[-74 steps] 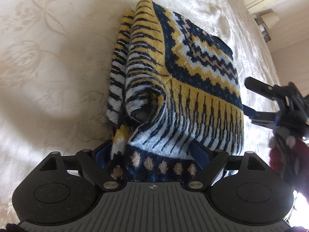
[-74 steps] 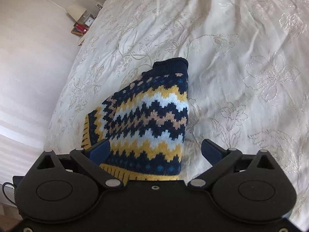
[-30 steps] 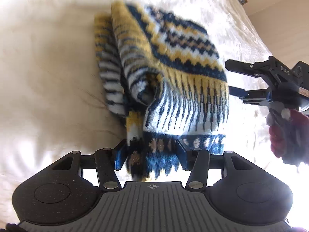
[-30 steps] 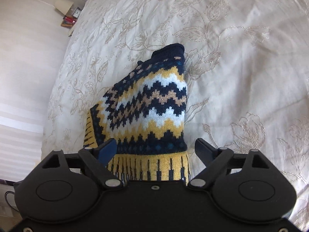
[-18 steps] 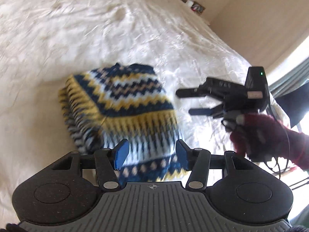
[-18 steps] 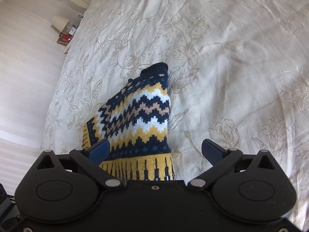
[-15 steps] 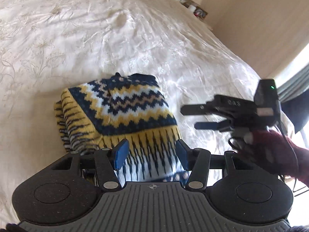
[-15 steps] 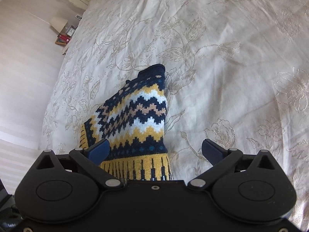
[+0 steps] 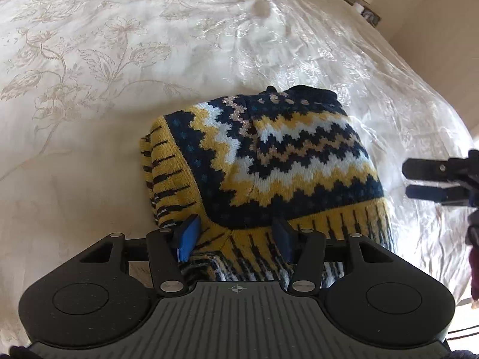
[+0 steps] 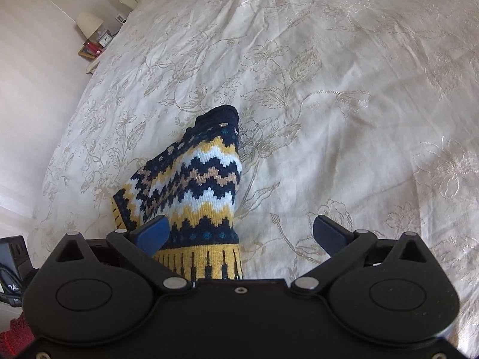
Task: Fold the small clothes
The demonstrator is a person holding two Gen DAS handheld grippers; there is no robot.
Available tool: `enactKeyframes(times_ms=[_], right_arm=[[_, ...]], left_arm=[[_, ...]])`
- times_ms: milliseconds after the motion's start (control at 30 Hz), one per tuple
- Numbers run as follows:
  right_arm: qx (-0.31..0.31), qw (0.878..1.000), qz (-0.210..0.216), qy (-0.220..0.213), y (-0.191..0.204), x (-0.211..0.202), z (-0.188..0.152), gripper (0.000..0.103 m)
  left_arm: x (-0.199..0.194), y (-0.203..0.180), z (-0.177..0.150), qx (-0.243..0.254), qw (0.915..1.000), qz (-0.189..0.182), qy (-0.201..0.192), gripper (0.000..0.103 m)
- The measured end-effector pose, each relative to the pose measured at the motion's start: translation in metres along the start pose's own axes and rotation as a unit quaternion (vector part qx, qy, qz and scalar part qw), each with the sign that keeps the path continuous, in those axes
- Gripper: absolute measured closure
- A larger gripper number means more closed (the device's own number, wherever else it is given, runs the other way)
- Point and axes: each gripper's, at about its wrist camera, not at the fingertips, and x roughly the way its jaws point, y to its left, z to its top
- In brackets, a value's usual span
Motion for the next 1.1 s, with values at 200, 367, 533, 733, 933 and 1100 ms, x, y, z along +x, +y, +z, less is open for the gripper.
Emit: enactKeyframes(times_ms=[200, 367, 533, 733, 933, 1100], right_arm=[[-0.028, 0.998, -0.057, 0.005, 0.020, 0.038, 0.017, 0.000], [-0.062, 0.987, -0.134, 0.059, 0.025, 0.097, 0.025, 0.000], [-0.094, 0.981, -0.158, 0.055, 0.043, 0.103, 0.036, 0.001], [-0.119, 0.980, -0.157, 0.008, 0.075, 0.060, 0.014, 0.001], [-0.101, 0.978, -0.184, 0.019, 0.093, 0.053, -0.025, 0.001], [-0.078, 0.976, -0.201, 0.032, 0.085, 0.078, -0.031, 0.001]], left_arm=[[0.004, 0.003, 0.001, -0.004, 1.0000, -0.007, 0.005, 0.052], [0.004, 0.003, -0.001, 0.011, 0.9998, -0.014, 0.006, 0.052], [0.005, 0.005, 0.000, 0.012, 0.9997, -0.020, 0.009, 0.052], [0.005, 0.007, 0.000, 0.015, 0.9994, -0.028, 0.011, 0.052], [0.005, 0.008, -0.001, 0.021, 0.9992, -0.032, 0.008, 0.051], [0.007, 0.003, -0.003, 0.044, 0.9986, -0.030, 0.004, 0.046]])
